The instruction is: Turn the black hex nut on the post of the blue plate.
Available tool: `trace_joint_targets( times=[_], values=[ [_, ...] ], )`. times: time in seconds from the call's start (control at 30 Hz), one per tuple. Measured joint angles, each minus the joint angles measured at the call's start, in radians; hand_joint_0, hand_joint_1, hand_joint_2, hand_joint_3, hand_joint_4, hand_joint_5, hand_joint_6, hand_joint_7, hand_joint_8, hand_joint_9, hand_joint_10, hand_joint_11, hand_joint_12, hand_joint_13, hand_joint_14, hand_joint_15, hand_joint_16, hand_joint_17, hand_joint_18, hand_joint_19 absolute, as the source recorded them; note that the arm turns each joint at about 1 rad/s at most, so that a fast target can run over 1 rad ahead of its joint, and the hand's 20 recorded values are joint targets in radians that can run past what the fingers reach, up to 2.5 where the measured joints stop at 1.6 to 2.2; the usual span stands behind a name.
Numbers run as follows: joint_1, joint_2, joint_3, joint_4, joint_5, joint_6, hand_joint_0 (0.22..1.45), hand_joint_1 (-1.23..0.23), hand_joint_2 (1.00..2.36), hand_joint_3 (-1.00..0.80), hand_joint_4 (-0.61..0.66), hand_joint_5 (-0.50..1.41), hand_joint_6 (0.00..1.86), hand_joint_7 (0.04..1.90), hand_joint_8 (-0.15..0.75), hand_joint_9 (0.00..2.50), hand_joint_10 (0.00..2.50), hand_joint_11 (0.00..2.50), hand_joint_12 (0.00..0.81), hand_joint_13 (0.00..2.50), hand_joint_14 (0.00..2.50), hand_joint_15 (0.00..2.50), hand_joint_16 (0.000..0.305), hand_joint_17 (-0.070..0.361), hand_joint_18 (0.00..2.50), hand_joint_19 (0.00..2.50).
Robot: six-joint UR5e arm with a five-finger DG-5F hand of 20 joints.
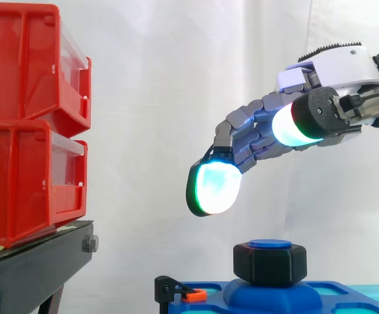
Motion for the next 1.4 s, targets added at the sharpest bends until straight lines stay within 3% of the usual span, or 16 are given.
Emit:
trace_joint_targets(
  times=[0.3, 0.5, 1.13, 1.4],
  values=[
    [0.041, -0.005, 0.000, 0.002, 0.048, 0.001, 0.47, -0.34, 1.00, -0.50, 0.18, -0.20, 0.50, 0.86, 0.243, 0.30, 0.00, 0.02, 0.360, 0.20, 0.00, 0.01, 0.055, 0.124, 0.00, 0.00],
    [0.050, -0.022, 0.000, 0.012, 0.055, 0.003, 0.47, -0.34, 1.00, -0.50, 0.18, -0.20, 0.50, 0.87, 0.245, 0.31, 0.00, 0.01, 0.361, 0.20, 0.00, 0.01, 0.056, 0.125, 0.00, 0.00],
    [0.039, -0.029, -0.001, 0.003, 0.052, 0.002, 0.47, -0.34, 1.00, -0.50, 0.18, -0.20, 0.50, 0.87, 0.247, 0.31, 0.00, 0.01, 0.363, 0.21, 0.00, 0.01, 0.055, 0.125, 0.00, 0.01],
    [0.024, -0.029, -0.006, -0.018, 0.052, 0.002, 0.47, -0.34, 1.00, -0.50, 0.18, -0.20, 0.50, 0.87, 0.247, 0.32, 0.00, 0.02, 0.362, 0.21, 0.00, 0.01, 0.056, 0.125, 0.00, 0.00]
  ],
)
